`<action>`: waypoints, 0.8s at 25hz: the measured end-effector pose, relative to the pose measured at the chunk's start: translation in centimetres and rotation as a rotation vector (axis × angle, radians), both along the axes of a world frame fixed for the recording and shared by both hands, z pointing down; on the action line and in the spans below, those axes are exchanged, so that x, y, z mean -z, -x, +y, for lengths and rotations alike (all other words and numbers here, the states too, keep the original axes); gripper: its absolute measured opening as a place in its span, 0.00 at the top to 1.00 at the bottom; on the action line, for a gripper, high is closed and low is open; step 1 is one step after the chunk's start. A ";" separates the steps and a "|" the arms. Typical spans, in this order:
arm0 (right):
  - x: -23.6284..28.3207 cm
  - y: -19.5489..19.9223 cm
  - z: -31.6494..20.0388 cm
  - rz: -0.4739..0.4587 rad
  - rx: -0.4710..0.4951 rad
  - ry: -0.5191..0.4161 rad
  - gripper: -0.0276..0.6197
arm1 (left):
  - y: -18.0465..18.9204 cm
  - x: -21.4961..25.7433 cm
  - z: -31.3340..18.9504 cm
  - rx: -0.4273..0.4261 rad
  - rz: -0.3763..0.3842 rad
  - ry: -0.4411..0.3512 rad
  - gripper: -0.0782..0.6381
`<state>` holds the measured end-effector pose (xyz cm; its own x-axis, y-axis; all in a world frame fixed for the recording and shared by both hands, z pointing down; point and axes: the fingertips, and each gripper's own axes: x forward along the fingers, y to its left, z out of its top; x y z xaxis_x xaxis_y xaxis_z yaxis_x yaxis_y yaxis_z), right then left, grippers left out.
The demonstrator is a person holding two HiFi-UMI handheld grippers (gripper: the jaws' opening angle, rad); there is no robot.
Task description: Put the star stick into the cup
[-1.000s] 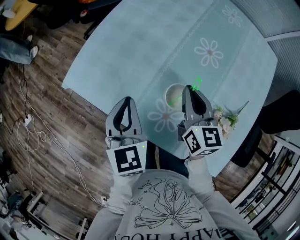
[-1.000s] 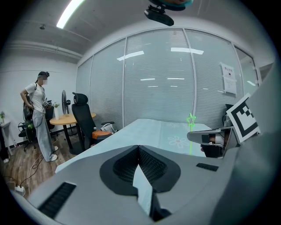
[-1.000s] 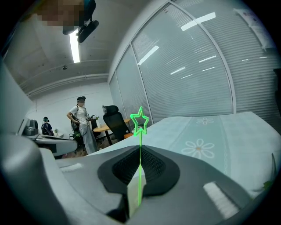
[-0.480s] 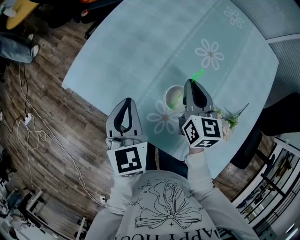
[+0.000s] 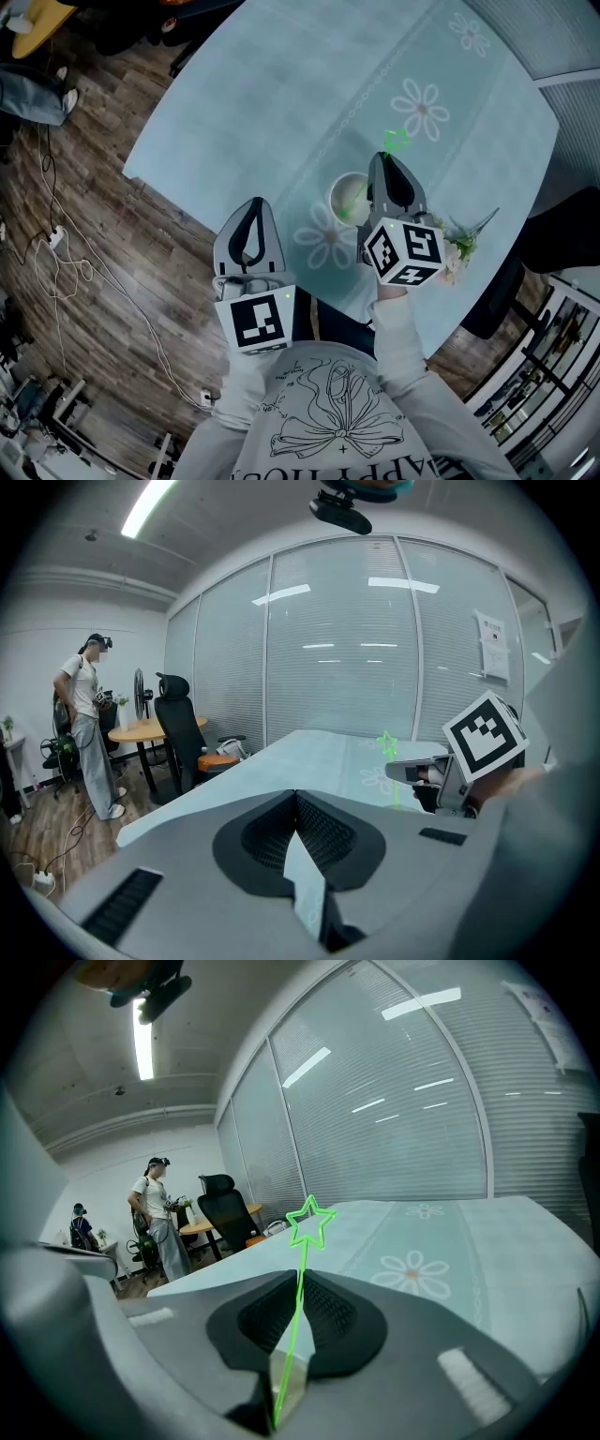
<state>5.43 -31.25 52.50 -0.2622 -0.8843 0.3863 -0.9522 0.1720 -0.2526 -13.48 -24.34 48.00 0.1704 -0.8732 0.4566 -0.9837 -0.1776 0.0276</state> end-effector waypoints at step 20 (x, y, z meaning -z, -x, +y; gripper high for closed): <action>-0.2 0.0 -0.4 -0.004 -0.009 0.014 0.84 | 0.3 0.6 0.0 0.007 0.004 -0.015 0.88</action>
